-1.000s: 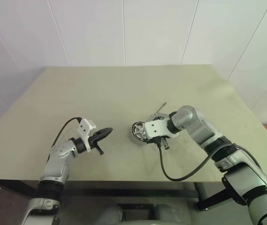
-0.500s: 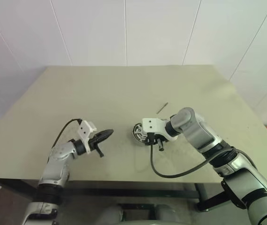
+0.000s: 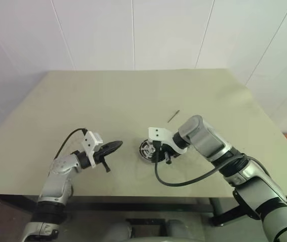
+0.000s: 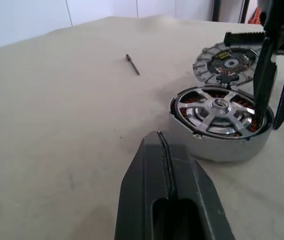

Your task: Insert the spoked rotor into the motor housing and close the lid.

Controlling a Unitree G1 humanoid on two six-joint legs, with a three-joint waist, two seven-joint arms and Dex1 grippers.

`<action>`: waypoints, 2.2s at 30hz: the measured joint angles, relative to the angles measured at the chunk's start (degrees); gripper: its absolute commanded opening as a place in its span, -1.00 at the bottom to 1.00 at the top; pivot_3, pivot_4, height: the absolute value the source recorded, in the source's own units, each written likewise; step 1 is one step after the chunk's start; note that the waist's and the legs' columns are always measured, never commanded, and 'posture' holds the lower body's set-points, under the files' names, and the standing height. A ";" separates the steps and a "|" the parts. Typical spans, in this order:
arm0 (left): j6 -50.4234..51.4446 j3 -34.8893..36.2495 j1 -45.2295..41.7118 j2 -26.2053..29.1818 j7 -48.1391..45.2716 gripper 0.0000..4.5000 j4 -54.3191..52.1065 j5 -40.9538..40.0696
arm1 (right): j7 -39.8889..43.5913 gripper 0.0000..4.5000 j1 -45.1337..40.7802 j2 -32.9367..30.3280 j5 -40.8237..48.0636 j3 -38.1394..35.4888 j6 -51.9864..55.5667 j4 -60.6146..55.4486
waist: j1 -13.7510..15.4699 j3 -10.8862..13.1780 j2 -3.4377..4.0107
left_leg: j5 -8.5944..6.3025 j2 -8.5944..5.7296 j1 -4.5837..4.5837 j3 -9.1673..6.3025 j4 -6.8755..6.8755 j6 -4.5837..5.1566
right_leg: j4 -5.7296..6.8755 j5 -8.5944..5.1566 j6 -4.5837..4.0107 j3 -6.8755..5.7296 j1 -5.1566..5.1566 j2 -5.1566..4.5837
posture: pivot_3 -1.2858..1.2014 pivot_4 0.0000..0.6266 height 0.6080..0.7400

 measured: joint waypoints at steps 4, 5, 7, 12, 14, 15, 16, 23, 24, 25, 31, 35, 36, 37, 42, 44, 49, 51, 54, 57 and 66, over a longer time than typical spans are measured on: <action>0.00 0.00 0.00 0.08 -0.03 -1.00 -0.26 -0.02 | 0.34 -0.39 -0.29 0.02 0.19 0.78 -3.21 1.76 | -0.11 -0.01 0.00 | 0.00 0.05 0.15 0.00 0.01 -0.01 | 0.01 -0.06 -0.09 0.00 0.12 0.05 | 0.03 -1.00 1.00; 0.00 0.00 0.02 0.17 -0.04 -1.00 -0.29 -0.02 | 0.67 -0.24 -0.29 -0.12 0.39 0.89 -3.81 1.89 | -0.11 -0.01 -0.01 | -0.01 0.08 0.20 0.00 0.01 -0.02 | 0.01 -0.08 -0.10 -0.02 0.18 0.08 | 0.03 -1.00 1.00; 0.02 0.01 0.03 0.49 -0.12 -1.00 -0.37 -0.06 | 1.52 0.04 -0.40 -0.30 1.13 1.20 -5.28 2.25 | -0.34 -0.01 -0.02 | 0.00 0.11 0.24 0.00 0.03 -0.02 | 0.01 -0.17 0.03 -0.02 0.21 0.10 | 0.03 -1.00 1.00; 0.33 -0.04 0.09 0.97 -1.23 -1.00 -0.54 -0.25 | 2.65 0.04 -3.24 -0.43 3.52 0.37 -7.19 5.50 | -1.27 0.04 0.06 | 0.08 0.12 0.17 0.01 0.06 -0.12 | 0.05 -0.08 -0.04 -0.03 0.14 0.10 | 0.03 -1.00 1.00; 0.41 -0.16 0.08 1.23 -2.35 -1.00 -0.70 -0.28 | 2.95 0.04 -6.67 -0.79 4.63 -1.62 -8.09 7.00 | -1.43 0.05 0.08 | 0.08 0.12 0.15 0.02 0.03 -0.12 | 0.05 0.07 -0.08 -0.03 0.08 0.10 | 0.03 -1.00 1.00; 0.43 -0.43 0.07 1.36 -2.94 -1.00 -0.83 -0.34 | 2.93 0.04 -8.26 -1.18 4.67 -2.63 -8.94 7.59 | -1.40 0.05 0.08 | 0.08 0.12 0.14 0.01 -0.01 -0.12 | 0.05 0.09 -0.07 -0.03 0.07 0.10 | 0.03 -1.00 1.00; 0.47 -0.94 0.07 1.67 -3.82 -1.00 -0.83 -0.43 | 2.67 0.04 -9.99 -1.77 4.45 -3.46 -10.68 8.59 | -1.35 0.05 0.07 | 0.08 0.12 0.14 0.01 -0.05 -0.13 | 0.03 0.09 -0.07 -0.04 0.05 0.10 | 0.03 -1.00 1.00; 0.24 -2.09 -0.32 2.43 -6.16 -1.00 -0.28 -0.36 | -4.05 -0.69 -11.78 -8.31 -3.23 -4.09 -25.11 16.65 | -1.19 0.04 0.07 | 0.07 0.04 -0.09 0.01 -0.08 -0.13 | -0.24 0.08 -0.11 -0.06 -0.02 0.01 | 0.03 -1.00 1.00; 0.22 -2.15 -0.56 2.41 -6.21 -1.00 0.03 -0.32 | -4.80 -0.81 -11.43 -9.82 -4.91 -3.58 -27.18 16.93 | -1.20 0.04 0.07 | 0.07 0.04 -0.15 0.01 -0.09 -0.12 | -0.24 0.09 -0.08 -0.06 -0.06 0.00 | 0.03 -1.00 1.00; 0.18 -2.20 -0.75 2.38 -6.25 -1.00 0.27 -0.30 | -5.21 -0.96 -10.88 -11.29 -6.39 -3.24 -28.96 17.04 | -1.18 0.04 0.07 | 0.07 0.04 -0.21 0.01 -0.09 -0.12 | -0.25 0.10 -0.08 -0.06 -0.11 0.00 | 0.03 -1.00 1.00; -0.76 -2.63 -2.30 1.75 -6.57 -1.00 2.60 0.12 | -6.09 -0.99 -6.60 -19.54 -15.66 -0.45 -37.95 17.20 | -1.21 0.04 0.07 | 0.09 0.05 -0.70 0.05 -0.01 -0.13 | -0.13 0.14 -0.09 -0.02 -0.66 0.02 | 0.03 -1.00 1.00; -0.81 -3.50 -2.63 1.35 -6.60 -1.00 2.93 0.14 | -4.45 -0.99 -3.65 -22.41 -19.77 0.51 -39.71 16.56 | -1.23 0.04 0.07 | 0.09 0.08 -0.70 0.09 -0.01 -0.13 | -0.09 0.15 -0.12 0.01 -0.71 0.04 | 0.03 -1.00 1.00; -0.83 -3.58 -2.68 1.22 -6.58 -1.00 3.02 0.15 | -3.41 -0.99 -2.72 -22.47 -19.78 0.49 -39.51 15.81 | -1.24 0.04 0.07 | 0.10 0.09 -0.69 0.09 0.00 -0.13 | -0.09 0.15 -0.13 0.01 -0.69 0.06 | 0.03 -1.00 1.00; -0.83 -3.67 -2.74 1.18 -6.57 -1.00 3.09 0.16 | -2.64 -0.99 -1.96 -22.29 -19.57 0.45 -39.17 15.20 | -1.25 0.04 0.07 | 0.10 0.10 -0.68 0.10 0.02 -0.13 | -0.08 0.16 -0.14 0.01 -0.68 0.08 | 0.03 -1.00 1.00; -0.88 -4.14 -2.77 1.08 -6.51 -1.00 3.12 0.17 | -0.11 -0.99 1.31 -18.16 -15.40 -1.21 -33.93 11.86 | -1.17 0.04 0.06 | 0.14 0.13 -0.66 0.10 0.15 -0.18 | 0.04 0.20 -0.21 0.02 -0.66 0.10 | 0.03 -1.00 1.00; -0.89 -4.17 -2.72 1.11 -6.47 -1.00 3.12 0.17 | -0.86 -0.99 1.54 -18.01 -15.14 -1.73 -32.90 11.88 | -0.96 0.03 0.06 | 0.14 0.12 -0.67 0.09 0.20 -0.20 | 0.05 0.20 -0.22 0.00 -0.64 0.09 | 0.03 -1.00 1.00; -0.88 -4.18 -2.73 1.10 -6.41 -1.00 3.12 0.16 | -3.13 -0.99 2.57 -17.27 -15.40 -3.15 -31.93 11.96 | -1.09 0.02 0.04 | 0.14 0.11 -0.66 0.10 0.21 -0.20 | 0.04 0.20 -0.21 0.01 -0.61 0.08 | 0.03 -1.00 1.00; -0.88 -4.27 -2.73 1.10 -6.43 -1.00 3.18 0.16 | -4.18 -0.99 3.11 -17.25 -16.43 -3.06 -32.47 12.02 | -1.10 0.02 0.04 | 0.14 0.11 -0.66 0.10 0.21 -0.20 | 0.05 0.21 -0.21 0.01 -0.62 0.09 | 0.03 -1.00 1.00; -0.86 -4.44 -2.77 1.08 -6.46 -1.00 3.44 0.16 | -4.94 -0.99 3.30 -16.35 -16.54 -3.40 -32.03 11.92 | -1.25 -0.01 0.00 | 0.15 0.12 -0.59 0.12 0.23 -0.20 | 0.14 0.21 -0.22 0.02 -0.61 0.10 | 0.03 -1.00 1.00; -0.82 -4.48 -2.88 1.10 -6.55 -1.00 4.06 0.16 | -6.74 -0.99 3.47 -13.56 -15.68 -5.12 -29.87 12.08 | -1.41 -0.02 -0.02 | 0.16 0.13 -0.50 0.15 0.27 -0.21 | 0.36 0.21 -0.23 0.07 -0.62 0.11 | 0.03 -1.00 1.00; -0.81 -4.78 -3.53 0.96 -7.09 -1.00 4.99 0.45 | -11.03 -0.99 0.73 -6.16 -9.08 -10.77 -21.82 13.17 | -1.20 -0.02 -0.03 | 0.29 0.14 -0.47 0.11 0.35 -0.41 | 0.60 0.24 -0.26 0.05 -0.64 0.14 | 0.03 -1.00 1.00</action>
